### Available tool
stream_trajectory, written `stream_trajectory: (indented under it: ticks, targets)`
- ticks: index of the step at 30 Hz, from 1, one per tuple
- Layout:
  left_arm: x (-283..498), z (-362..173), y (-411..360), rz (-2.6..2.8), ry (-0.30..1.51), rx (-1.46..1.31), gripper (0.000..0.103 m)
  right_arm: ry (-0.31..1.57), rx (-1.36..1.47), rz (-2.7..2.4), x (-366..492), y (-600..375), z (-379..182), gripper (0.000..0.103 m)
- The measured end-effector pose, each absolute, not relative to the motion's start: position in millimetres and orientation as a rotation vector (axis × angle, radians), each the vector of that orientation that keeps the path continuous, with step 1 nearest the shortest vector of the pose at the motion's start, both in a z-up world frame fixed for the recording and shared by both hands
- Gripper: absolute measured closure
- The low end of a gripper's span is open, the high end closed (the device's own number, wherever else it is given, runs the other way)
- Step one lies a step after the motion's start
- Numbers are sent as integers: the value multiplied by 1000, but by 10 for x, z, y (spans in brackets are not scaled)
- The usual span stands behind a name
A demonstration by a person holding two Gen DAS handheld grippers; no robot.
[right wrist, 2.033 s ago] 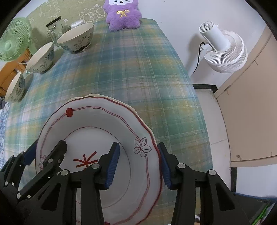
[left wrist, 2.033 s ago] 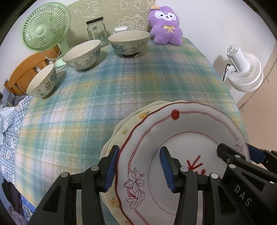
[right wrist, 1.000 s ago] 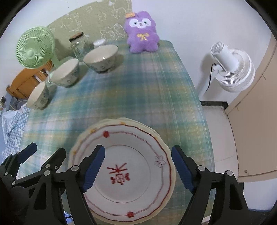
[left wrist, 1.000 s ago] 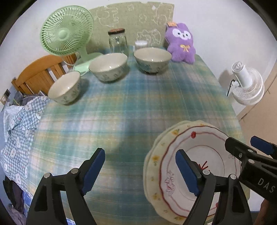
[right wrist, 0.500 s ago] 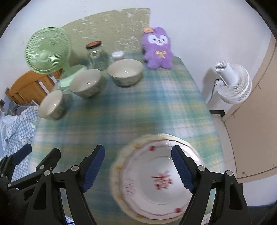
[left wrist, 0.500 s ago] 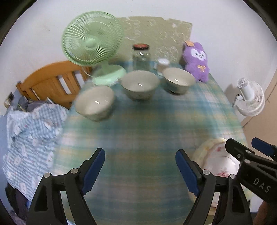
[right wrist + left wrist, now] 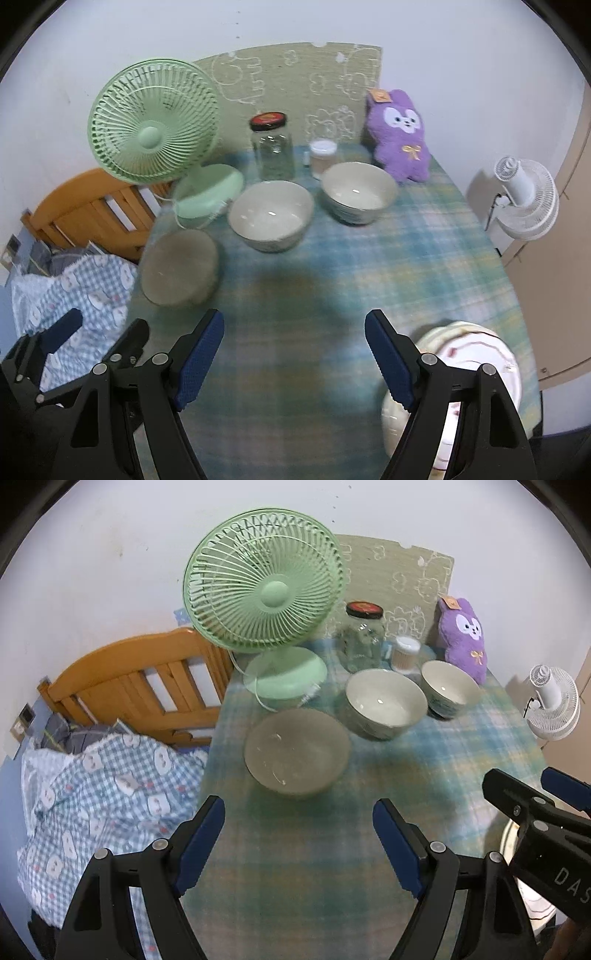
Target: Organize plates and bowls
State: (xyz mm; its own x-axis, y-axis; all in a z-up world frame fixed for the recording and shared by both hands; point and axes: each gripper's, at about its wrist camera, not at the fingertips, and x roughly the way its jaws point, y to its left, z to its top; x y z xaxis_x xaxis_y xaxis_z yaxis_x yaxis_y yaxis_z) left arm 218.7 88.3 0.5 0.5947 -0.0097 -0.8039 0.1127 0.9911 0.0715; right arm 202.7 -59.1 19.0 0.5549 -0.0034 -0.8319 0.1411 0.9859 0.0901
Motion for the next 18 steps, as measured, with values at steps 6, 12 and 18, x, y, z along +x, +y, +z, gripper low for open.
stream_trajectory:
  ticks: [6, 12, 18]
  targets:
    - [2543, -54, 1105, -79, 899, 114, 20, 976, 141, -68, 2418, -276, 129, 27]
    - [2897, -311, 1189, -71, 935, 109, 21, 1007, 132, -73, 2847, -107, -141, 35]
    - [3187, -653, 1295, -47, 996, 98, 36, 1053, 145, -68, 3147, 6, -459, 41]
